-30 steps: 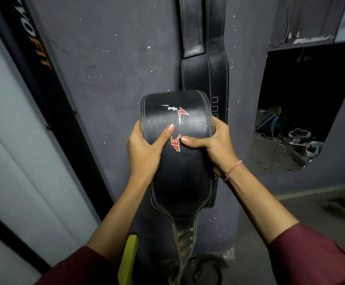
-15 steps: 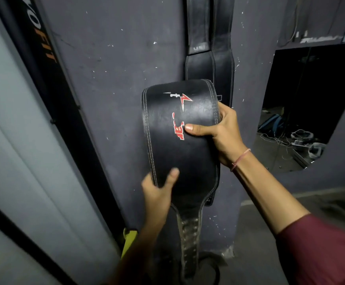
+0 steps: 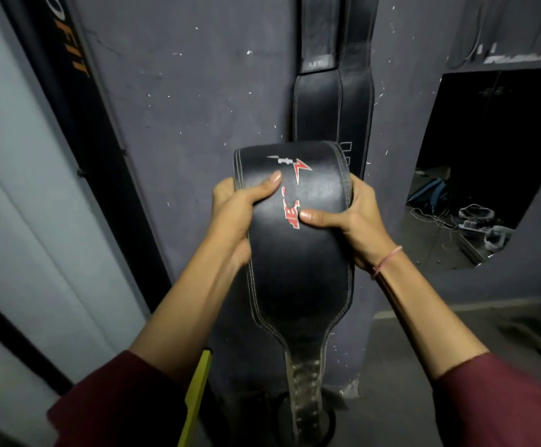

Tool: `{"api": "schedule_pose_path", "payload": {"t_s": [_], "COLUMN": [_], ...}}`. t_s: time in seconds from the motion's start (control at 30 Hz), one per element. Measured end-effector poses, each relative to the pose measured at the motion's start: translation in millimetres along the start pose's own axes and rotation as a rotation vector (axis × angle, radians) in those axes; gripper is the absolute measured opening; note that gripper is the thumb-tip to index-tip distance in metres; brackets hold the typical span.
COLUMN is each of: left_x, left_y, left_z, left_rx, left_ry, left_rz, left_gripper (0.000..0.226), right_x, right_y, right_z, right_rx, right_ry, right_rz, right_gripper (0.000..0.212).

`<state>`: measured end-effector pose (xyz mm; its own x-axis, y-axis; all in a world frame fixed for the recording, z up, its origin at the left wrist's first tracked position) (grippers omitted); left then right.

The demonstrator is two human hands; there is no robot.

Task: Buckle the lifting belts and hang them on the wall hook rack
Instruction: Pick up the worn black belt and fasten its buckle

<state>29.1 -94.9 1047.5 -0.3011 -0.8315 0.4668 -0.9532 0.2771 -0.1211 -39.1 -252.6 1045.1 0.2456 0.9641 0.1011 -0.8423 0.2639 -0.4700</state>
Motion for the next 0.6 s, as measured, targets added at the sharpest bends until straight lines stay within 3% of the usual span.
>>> {"api": "schedule_pose_path", "payload": {"t_s": [0.13,0.3,0.5,0.6], "left_x": [-4,-10,-15,-23], "left_y": [0,-5,4,11], "left_z": [27,37,37,34], "left_rx": [0.033,0.059,0.136,0.139], "left_ry": [-0.011,-0.045,-0.076,-0.045], "left_rz": [-0.003,-0.005,0.082,0.062], "left_gripper": [0.012,0.018,0.016,0.020], "right_x": [-20,-27,-8,2], "right_y": [35,90,32,4], "right_z": [-48,-118,-58,-27], "right_rx": [0.080,0.321,0.291,0.244], "right_ry": [0.071,0.018,-0.261,-0.182], "right_rz": [-0.027,0.014,0.010,0.080], "right_gripper": [0.065,0.051,0.034,0.029]}}
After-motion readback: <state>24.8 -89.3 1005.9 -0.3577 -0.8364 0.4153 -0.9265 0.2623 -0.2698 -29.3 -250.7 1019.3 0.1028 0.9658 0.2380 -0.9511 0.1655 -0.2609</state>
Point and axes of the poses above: each hand's wrist, its own y-axis away from the middle knuckle, its own x-axis out of the palm, z = x × y, the point moved 6 cm from there along -y, towards the middle knuckle, and after that the axes turned 4 degrees about y, right-handed, at the moved point
